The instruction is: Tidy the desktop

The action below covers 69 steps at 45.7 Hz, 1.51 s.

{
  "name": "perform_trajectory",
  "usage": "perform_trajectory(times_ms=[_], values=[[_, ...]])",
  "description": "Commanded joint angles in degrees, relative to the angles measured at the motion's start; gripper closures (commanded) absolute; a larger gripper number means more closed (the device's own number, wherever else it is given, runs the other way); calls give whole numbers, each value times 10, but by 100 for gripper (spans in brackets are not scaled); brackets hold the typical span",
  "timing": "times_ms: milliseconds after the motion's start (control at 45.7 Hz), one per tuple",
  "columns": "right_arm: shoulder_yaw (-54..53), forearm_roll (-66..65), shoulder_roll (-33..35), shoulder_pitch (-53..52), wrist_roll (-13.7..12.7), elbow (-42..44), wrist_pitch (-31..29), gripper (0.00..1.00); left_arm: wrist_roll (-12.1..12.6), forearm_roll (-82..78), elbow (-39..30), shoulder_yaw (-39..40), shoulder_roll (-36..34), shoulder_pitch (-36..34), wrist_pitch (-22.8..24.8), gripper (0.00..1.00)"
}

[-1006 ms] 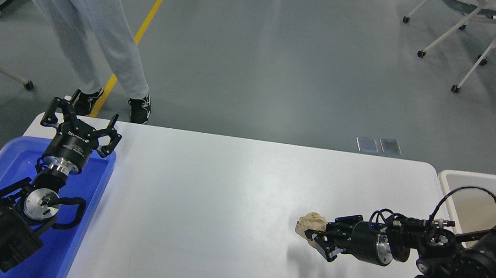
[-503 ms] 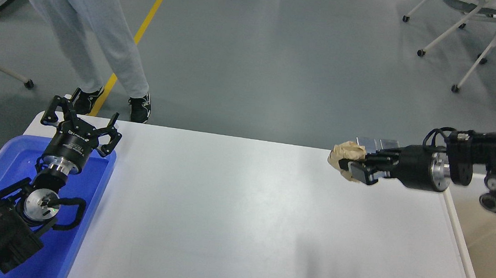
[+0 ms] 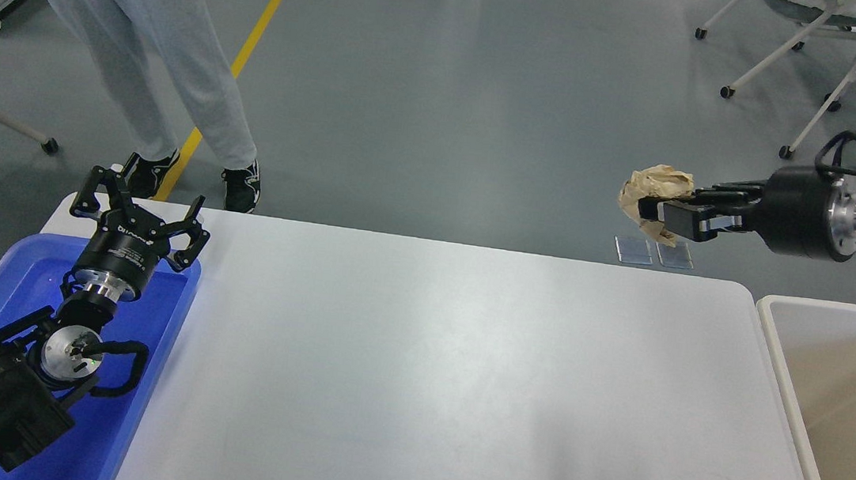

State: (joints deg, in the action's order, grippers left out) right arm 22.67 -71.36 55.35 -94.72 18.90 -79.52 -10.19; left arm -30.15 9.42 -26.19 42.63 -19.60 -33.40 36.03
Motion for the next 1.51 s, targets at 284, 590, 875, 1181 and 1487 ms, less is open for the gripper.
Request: perform_trajectory(times_ms=[284, 590, 875, 1181, 1487], values=[[-81, 166, 106, 222, 9, 154, 60, 100, 0, 0, 0, 0, 0, 1, 0, 0], [-97, 247, 80, 383, 10, 305, 91, 100, 0, 0, 0, 0, 0, 1, 0, 0], [-101, 371, -8, 490, 7, 458, 116, 100, 0, 0, 0, 0, 0, 1, 0, 0], [-101, 439, -131, 573, 4, 632, 107, 100, 0, 0, 0, 0, 0, 1, 0, 0], [-101, 472, -233, 607, 0, 756, 105, 100, 0, 0, 0, 0, 0, 1, 0, 0]])
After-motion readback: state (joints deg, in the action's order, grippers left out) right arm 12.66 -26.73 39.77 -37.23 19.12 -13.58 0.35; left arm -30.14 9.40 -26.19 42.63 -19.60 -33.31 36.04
